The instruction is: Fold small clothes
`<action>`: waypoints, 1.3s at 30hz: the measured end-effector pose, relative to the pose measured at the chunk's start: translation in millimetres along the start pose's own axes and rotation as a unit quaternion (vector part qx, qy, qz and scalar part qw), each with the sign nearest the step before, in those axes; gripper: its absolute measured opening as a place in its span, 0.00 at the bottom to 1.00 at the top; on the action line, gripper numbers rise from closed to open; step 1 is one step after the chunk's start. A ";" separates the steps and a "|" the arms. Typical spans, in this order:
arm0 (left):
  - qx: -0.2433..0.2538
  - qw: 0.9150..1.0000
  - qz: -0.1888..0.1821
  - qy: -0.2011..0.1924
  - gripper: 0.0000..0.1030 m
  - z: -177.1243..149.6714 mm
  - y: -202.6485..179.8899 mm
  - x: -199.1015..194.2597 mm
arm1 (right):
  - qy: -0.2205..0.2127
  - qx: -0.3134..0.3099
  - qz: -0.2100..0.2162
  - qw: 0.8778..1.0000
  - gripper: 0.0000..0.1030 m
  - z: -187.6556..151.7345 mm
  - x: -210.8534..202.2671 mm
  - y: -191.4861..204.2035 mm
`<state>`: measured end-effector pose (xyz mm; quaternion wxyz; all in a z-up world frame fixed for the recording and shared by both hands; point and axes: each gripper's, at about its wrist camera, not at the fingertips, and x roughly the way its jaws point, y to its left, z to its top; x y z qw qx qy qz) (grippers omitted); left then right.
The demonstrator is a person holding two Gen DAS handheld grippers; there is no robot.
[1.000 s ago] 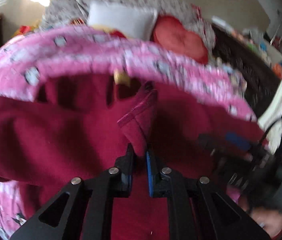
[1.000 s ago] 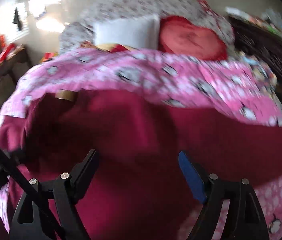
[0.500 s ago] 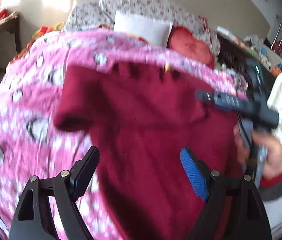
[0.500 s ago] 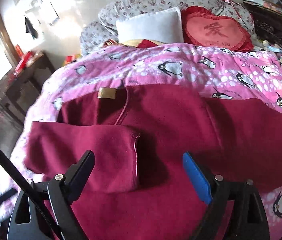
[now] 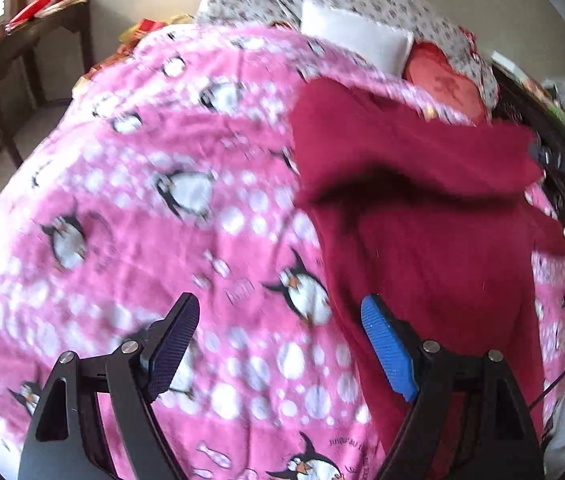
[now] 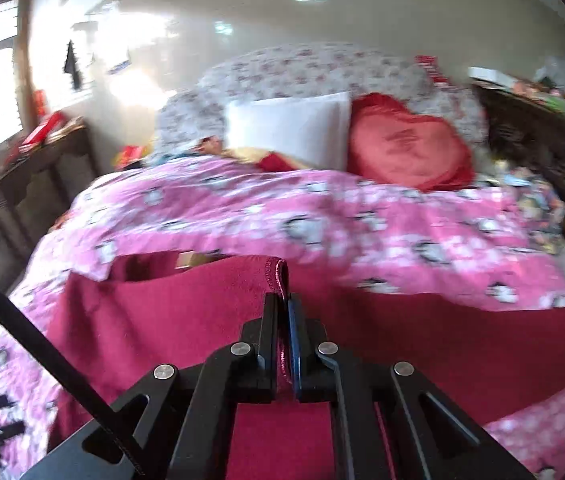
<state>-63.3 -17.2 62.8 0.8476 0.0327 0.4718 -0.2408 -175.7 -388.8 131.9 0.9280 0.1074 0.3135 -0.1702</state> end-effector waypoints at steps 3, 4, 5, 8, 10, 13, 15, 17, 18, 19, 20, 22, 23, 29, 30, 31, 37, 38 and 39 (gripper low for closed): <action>-0.003 1.000 0.015 -0.018 0.80 14.0 -0.3 -5.5 | 0.010 0.007 -0.077 0.997 0.05 -5.7 11.7 -21.5; -0.004 1.000 0.016 -0.019 0.80 18.4 -1.6 -4.4 | 0.012 0.013 -0.091 0.996 0.05 -7.9 18.4 -28.5; -0.003 1.000 0.016 -0.020 0.80 23.1 -4.1 -2.3 | 0.022 0.017 -0.095 0.995 0.05 -10.8 27.2 -33.1; 0.008 1.000 0.024 -0.017 0.80 38.7 -16.5 7.5 | 0.076 0.043 -0.073 0.994 0.16 -18.5 54.1 -44.9; 0.021 0.999 0.025 -0.024 0.80 47.8 -24.1 10.3 | 0.073 0.074 -0.061 0.993 0.41 -20.8 47.1 -53.0; 0.043 0.997 0.054 -0.045 0.80 71.1 -34.6 16.9 | 0.030 0.111 -0.039 0.993 0.74 -18.2 19.0 -55.5; 0.049 0.996 0.059 -0.051 0.80 82.3 -34.5 23.5 | 0.020 0.091 -0.019 0.995 0.75 -11.1 8.3 -38.0; 0.041 0.997 0.047 -0.045 0.80 88.1 -31.0 31.0 | 0.017 0.034 0.032 0.999 0.75 -0.9 5.4 0.6; 0.040 0.997 0.042 -0.042 0.80 88.3 -30.2 34.8 | 0.020 0.015 0.057 0.998 0.74 2.0 7.0 16.1; 0.038 0.998 0.038 -0.037 0.80 87.8 -30.0 39.1 | 0.027 -0.006 0.092 0.995 0.74 6.0 11.1 37.0; 0.037 0.998 0.035 -0.030 0.80 85.3 -30.5 45.0 | 0.034 -0.016 0.121 0.992 0.74 9.5 16.1 55.5; 0.040 0.999 0.021 -0.019 0.80 77.9 -33.9 55.3 | 0.049 -0.020 0.172 0.984 0.74 20.6 30.4 90.1; 0.045 0.999 0.022 -0.011 0.80 73.3 -36.4 62.0 | 0.060 -0.019 0.197 0.978 0.74 28.9 41.2 109.5; 0.027 0.999 0.019 0.033 0.80 53.8 -27.7 93.9 | 0.130 -0.075 0.172 0.973 0.50 19.9 107.0 178.9; 0.023 0.999 0.013 0.034 0.80 51.2 -24.5 95.6 | 0.145 -0.089 0.156 0.973 0.37 8.8 116.5 182.0; 0.020 0.999 0.007 0.037 0.80 49.0 -21.7 96.8 | 0.164 -0.103 0.137 0.971 0.29 -4.5 124.3 179.7; 0.022 0.999 0.001 0.026 0.81 41.9 -21.1 98.5 | 0.177 -0.096 0.154 0.967 0.30 -11.7 109.3 154.7; 0.021 1.000 0.000 0.024 0.82 41.2 -21.5 98.1 | 0.167 -0.074 0.178 0.967 0.34 -2.6 103.6 151.5; 0.018 1.000 -0.003 0.023 0.82 41.0 -20.8 98.3 | 0.153 -0.055 0.201 0.966 0.47 8.0 98.3 150.6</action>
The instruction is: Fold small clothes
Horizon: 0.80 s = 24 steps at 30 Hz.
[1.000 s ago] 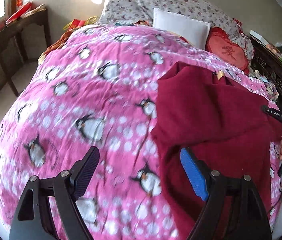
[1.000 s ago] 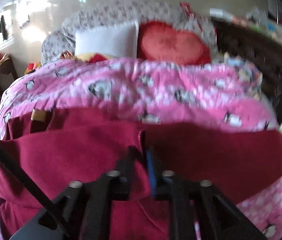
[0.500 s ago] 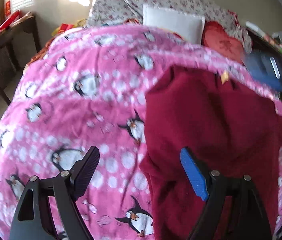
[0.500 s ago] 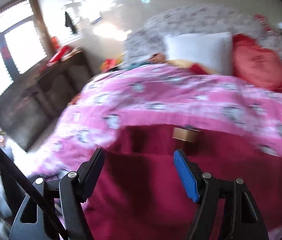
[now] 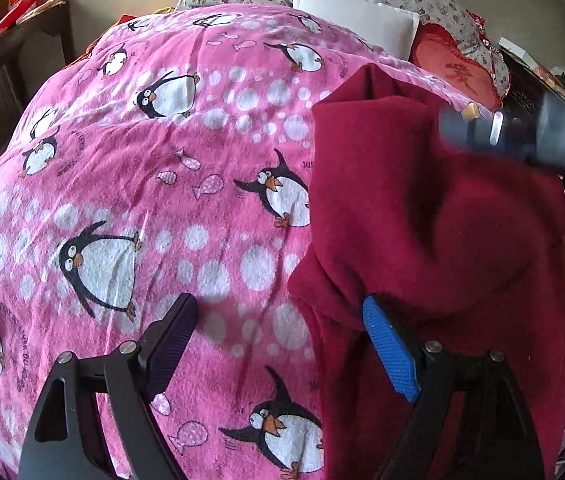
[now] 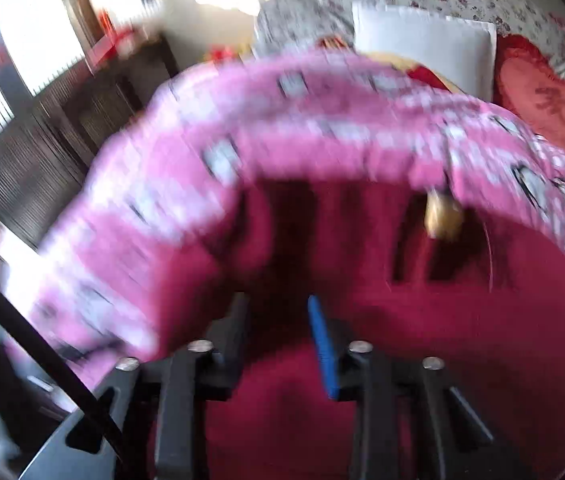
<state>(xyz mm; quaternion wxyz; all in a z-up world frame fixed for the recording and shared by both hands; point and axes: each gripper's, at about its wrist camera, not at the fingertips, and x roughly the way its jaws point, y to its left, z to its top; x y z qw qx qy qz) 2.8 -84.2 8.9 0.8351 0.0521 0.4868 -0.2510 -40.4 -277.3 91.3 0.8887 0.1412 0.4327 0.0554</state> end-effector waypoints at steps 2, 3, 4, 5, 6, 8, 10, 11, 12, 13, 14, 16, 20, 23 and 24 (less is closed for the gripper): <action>-0.005 1.000 -0.005 0.001 0.83 0.0 1.8 1.7 | -0.023 0.008 0.026 0.999 0.59 14.2 -4.0 10.3; -0.006 1.000 -0.006 0.000 0.83 0.3 2.5 2.1 | -0.016 0.001 0.038 0.999 0.59 22.5 2.3 16.7; -0.006 1.000 -0.006 0.000 0.83 -0.2 2.0 2.2 | 0.001 -0.008 0.047 0.999 0.59 29.8 13.7 22.3; -0.005 1.000 -0.005 -0.002 0.83 -1.8 2.0 1.8 | 0.020 -0.010 0.050 0.998 0.59 33.0 26.8 25.6; -0.003 1.000 -0.005 -0.003 0.84 -2.7 1.4 1.4 | 0.045 -0.003 0.050 0.998 0.59 35.5 43.2 26.5; -0.003 1.000 -0.006 -0.005 0.84 -3.2 1.3 1.5 | 0.108 0.034 0.072 0.991 0.59 36.2 75.1 19.0; -0.004 1.000 -0.011 -0.006 0.85 -3.6 2.8 1.6 | 0.123 0.081 0.123 0.981 0.59 33.0 88.1 10.5; -0.006 1.000 -0.015 -0.007 0.85 -3.3 3.8 1.5 | 0.116 0.075 0.133 0.981 0.59 33.7 86.9 13.8; -0.009 1.000 -0.017 -0.007 0.85 -3.0 4.8 2.0 | 0.106 0.057 0.141 0.983 0.58 36.0 84.0 21.2; -0.012 1.000 -0.020 -0.007 0.85 -2.6 6.4 2.2 | 0.102 0.053 0.150 0.982 0.57 37.9 83.0 25.0; -0.015 1.000 -0.020 -0.008 0.85 -1.9 7.1 2.2 | 0.095 0.052 0.166 0.980 0.57 41.3 81.8 29.6; -0.017 1.000 -0.019 -0.011 0.85 -1.8 8.5 1.6 | 0.074 0.056 0.191 0.977 0.56 47.9 78.8 34.7; -0.016 1.000 -0.020 -0.012 0.85 -1.8 10.5 -0.1 | 0.005 0.096 0.254 0.962 0.40 65.1 69.8 30.3; -0.018 1.000 -0.015 -0.014 0.85 -0.6 13.0 -5.6 | -0.001 0.087 0.214 0.973 0.40 63.4 60.8 35.0; -0.021 1.000 -0.011 -0.017 0.85 -0.5 14.9 -8.2 | 0.005 0.079 0.211 0.974 0.40 59.3 56.8 35.0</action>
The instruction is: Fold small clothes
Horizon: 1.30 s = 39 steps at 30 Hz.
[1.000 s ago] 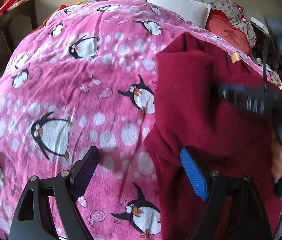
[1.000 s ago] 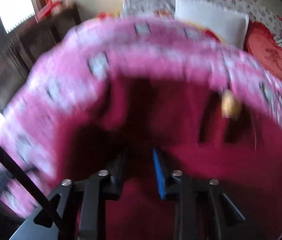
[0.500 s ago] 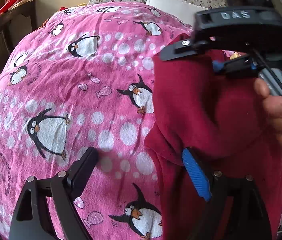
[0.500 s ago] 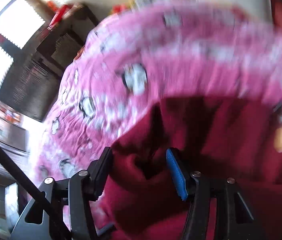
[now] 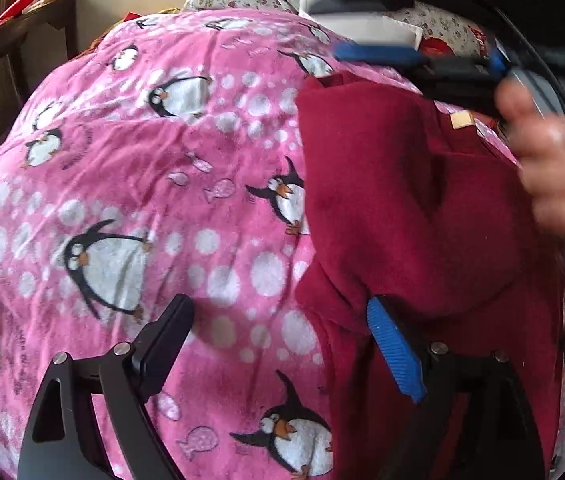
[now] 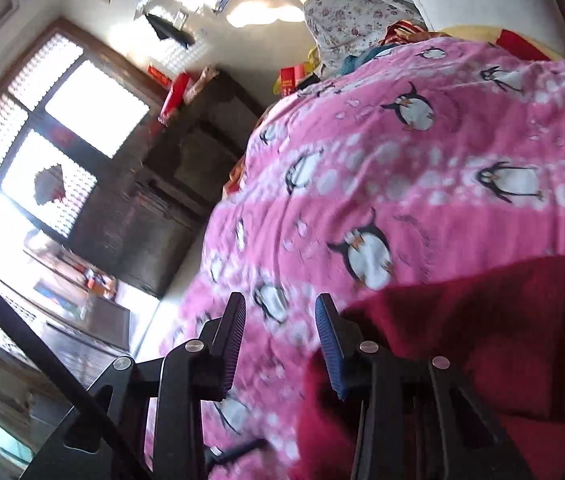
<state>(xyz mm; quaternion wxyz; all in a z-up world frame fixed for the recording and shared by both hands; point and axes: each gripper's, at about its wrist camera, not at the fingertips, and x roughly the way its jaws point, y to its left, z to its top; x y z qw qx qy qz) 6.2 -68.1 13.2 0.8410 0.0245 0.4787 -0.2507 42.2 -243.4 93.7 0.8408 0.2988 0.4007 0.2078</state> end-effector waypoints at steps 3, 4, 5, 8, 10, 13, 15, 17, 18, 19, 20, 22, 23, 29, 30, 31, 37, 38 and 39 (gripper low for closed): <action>-0.017 1.000 0.011 -0.008 0.85 1.7 9.5 -7.9 | 0.029 -0.031 -0.048 0.998 0.44 -16.9 -9.9 3.8; -0.021 1.000 0.017 -0.009 0.85 1.8 11.4 -9.5 | 0.039 -0.046 -0.056 0.997 0.44 -21.9 -9.4 5.7; -0.023 0.999 0.019 -0.010 0.85 1.5 12.8 -10.5 | 0.053 -0.059 -0.064 0.995 0.44 -26.3 -4.2 8.0; -0.020 0.999 0.025 0.000 0.85 -2.1 15.2 -8.6 | 0.067 -0.105 -0.122 0.985 0.08 -34.4 10.2 9.9; -0.017 0.999 0.029 0.001 0.85 -3.8 15.4 -7.3 | 0.044 -0.127 -0.151 0.979 0.08 -32.8 13.2 13.4; -0.010 0.999 0.041 0.004 0.85 -6.7 12.2 -2.9 | -0.008 -0.132 -0.196 0.972 0.08 -25.0 4.6 9.3; -0.003 0.999 0.050 0.004 0.85 -7.6 9.7 -2.5 | 0.006 -0.097 -0.195 0.976 0.09 -24.8 13.5 -7.0; -0.001 0.999 0.053 0.004 0.85 -7.1 10.1 -6.5 | 0.004 -0.071 -0.169 0.983 0.13 -32.5 2.0 -17.6; -0.002 0.999 0.052 0.003 0.85 -7.3 10.1 -10.0 | -0.008 -0.064 -0.160 0.985 0.29 -36.1 -14.0 -19.0; -0.004 0.999 0.052 0.000 0.85 -7.1 8.3 -14.3 | -0.024 -0.059 -0.153 0.986 0.42 -40.2 -31.1 -18.2; -0.007 0.999 0.051 -0.008 0.85 -5.9 8.5 -22.3 | -0.049 -0.055 -0.149 0.986 0.47 -47.4 -57.3 -17.8; -0.008 0.999 0.049 -0.022 0.85 -1.9 10.6 -33.5 | -0.086 -0.048 -0.173 0.980 0.61 -59.2 -99.1 -21.6; -0.008 0.998 0.049 -0.031 0.85 0.4 9.3 -39.6 | -0.107 -0.045 -0.209 0.971 0.61 -70.1 -129.7 -30.2; 0.016 0.998 0.046 -0.030 0.85 22.6 -19.0 -41.3 | -0.186 0.045 -0.407 0.893 0.77 -122.3 -265.9 -114.7; 0.021 0.998 0.047 -0.026 0.85 24.8 -25.1 -37.4 | -0.185 0.064 -0.410 0.891 0.78 -126.1 -275.8 -129.8; 0.024 0.998 0.050 -0.021 0.85 24.8 -32.9 -33.9 | -0.178 0.084 -0.397 0.897 0.77 -129.1 -280.5 -146.0; 0.032 0.997 0.064 0.000 0.85 28.3 -53.4 -19.2 | -0.167 0.086 -0.334 0.924 0.09 -126.5 -261.1 -158.8; 0.033 0.997 0.069 0.000 0.85 28.6 -54.7 -19.5 | -0.174 0.080 -0.333 0.923 0.08 -128.3 -262.0 -152.7; 0.034 0.997 0.071 -0.002 0.85 29.4 -55.3 -20.4 | -0.185 0.071 -0.328 0.924 0.08 -132.8 -272.6 -144.6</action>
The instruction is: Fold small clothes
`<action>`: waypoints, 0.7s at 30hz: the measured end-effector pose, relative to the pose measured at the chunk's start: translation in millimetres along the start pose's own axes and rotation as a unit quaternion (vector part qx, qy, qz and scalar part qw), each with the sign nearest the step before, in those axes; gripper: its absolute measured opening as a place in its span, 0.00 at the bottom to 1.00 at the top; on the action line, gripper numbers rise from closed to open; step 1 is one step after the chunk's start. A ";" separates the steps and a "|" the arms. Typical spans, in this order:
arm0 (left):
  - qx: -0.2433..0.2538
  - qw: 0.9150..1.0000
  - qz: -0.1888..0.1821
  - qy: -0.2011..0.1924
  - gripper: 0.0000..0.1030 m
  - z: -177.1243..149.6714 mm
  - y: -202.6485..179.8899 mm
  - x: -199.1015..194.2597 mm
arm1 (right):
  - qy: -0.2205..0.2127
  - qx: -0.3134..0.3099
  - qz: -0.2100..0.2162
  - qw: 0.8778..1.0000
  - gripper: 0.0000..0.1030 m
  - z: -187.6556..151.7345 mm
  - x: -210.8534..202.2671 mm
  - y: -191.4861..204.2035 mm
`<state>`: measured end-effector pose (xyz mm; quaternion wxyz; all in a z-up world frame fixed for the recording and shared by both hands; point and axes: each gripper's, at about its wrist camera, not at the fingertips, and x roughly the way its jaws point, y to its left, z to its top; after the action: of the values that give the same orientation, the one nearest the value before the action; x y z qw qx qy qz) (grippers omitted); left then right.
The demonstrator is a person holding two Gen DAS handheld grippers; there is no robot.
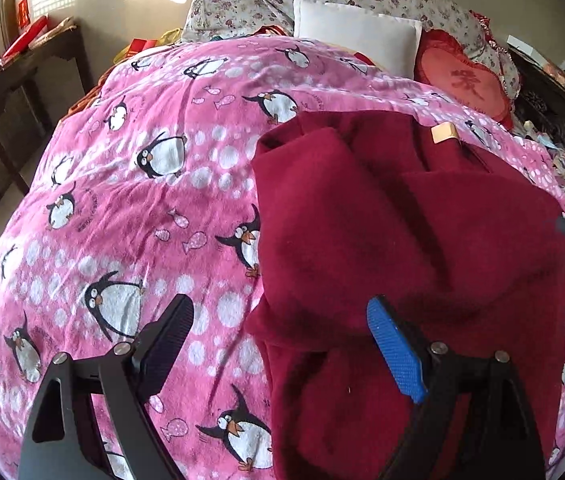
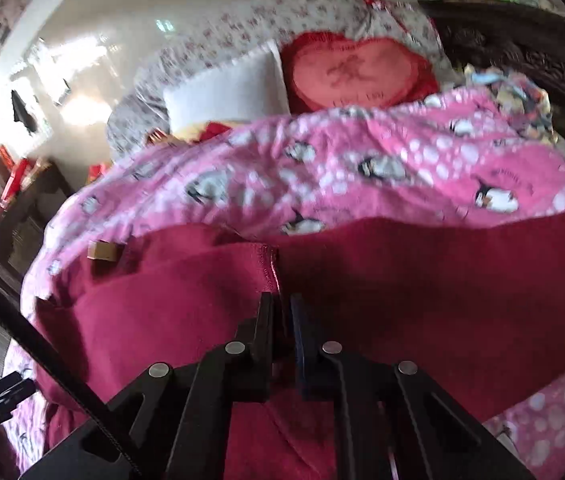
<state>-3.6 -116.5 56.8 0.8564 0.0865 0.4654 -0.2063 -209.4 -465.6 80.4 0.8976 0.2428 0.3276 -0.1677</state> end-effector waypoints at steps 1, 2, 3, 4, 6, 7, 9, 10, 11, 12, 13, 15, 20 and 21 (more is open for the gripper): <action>-0.001 1.000 0.002 -0.002 0.85 0.5 0.2 -0.5 | -0.008 0.000 0.002 1.000 0.08 1.1 -0.2 2.7; -0.002 1.000 0.006 -0.003 0.85 1.3 0.3 0.6 | -0.015 0.002 0.001 1.000 0.08 -1.3 -5.9 3.6; -0.001 1.000 0.009 -0.001 0.85 1.9 0.6 3.0 | -0.024 0.002 -0.008 1.000 0.08 -3.0 -14.0 1.3; 0.000 1.000 0.014 0.003 0.85 3.1 -0.3 8.3 | -0.030 0.001 -0.018 0.999 0.08 -4.7 -17.6 -1.1; 0.002 1.000 0.024 0.014 0.85 4.2 -3.1 23.5 | -0.021 -0.002 -0.040 0.999 0.08 -7.9 -10.2 -4.0; 0.001 0.999 0.028 0.020 0.85 3.9 -4.2 29.9 | -0.012 -0.003 -0.048 0.999 0.09 -9.4 0.6 -4.2; -0.006 0.999 0.029 0.033 0.85 1.1 -3.4 39.3 | 0.009 -0.017 -0.056 0.998 0.13 -11.9 15.4 -2.0; -0.010 0.999 0.026 0.034 0.85 -1.3 -1.3 38.5 | 0.020 -0.020 -0.068 0.997 0.21 -14.1 17.0 -3.0; -0.011 0.999 0.023 0.034 0.85 -3.3 0.0 36.3 | 0.019 -0.012 -0.070 0.997 0.22 -16.1 13.3 -6.2; -0.011 0.999 0.022 0.032 0.85 -6.8 1.0 30.8 | 0.007 -0.001 -0.061 0.998 0.22 -17.5 4.0 -9.7; -0.009 0.999 0.020 0.029 0.85 -10.7 1.2 25.9 | -0.006 0.003 -0.053 0.999 0.22 -19.0 -7.0 -10.7; -0.002 0.999 0.014 0.029 0.85 -26.0 -1.7 16.4 | -0.021 -0.007 -0.048 0.999 0.22 -20.2 -21.0 -3.7; 0.020 0.998 -0.029 0.055 0.85 -73.5 -10.0 -5.2 | 0.016 -0.013 0.009 1.000 0.28 -23.1 -19.3 30.1; 0.028 0.998 -0.035 0.054 0.85 -84.6 -11.0 -12.2 | 0.033 -0.016 0.019 0.999 0.37 -28.1 -21.0 38.6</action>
<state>-78.6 -94.3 20.7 0.8195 0.1048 0.5077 -0.2444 -221.2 -415.4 88.3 0.8932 0.2398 0.3547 -0.1375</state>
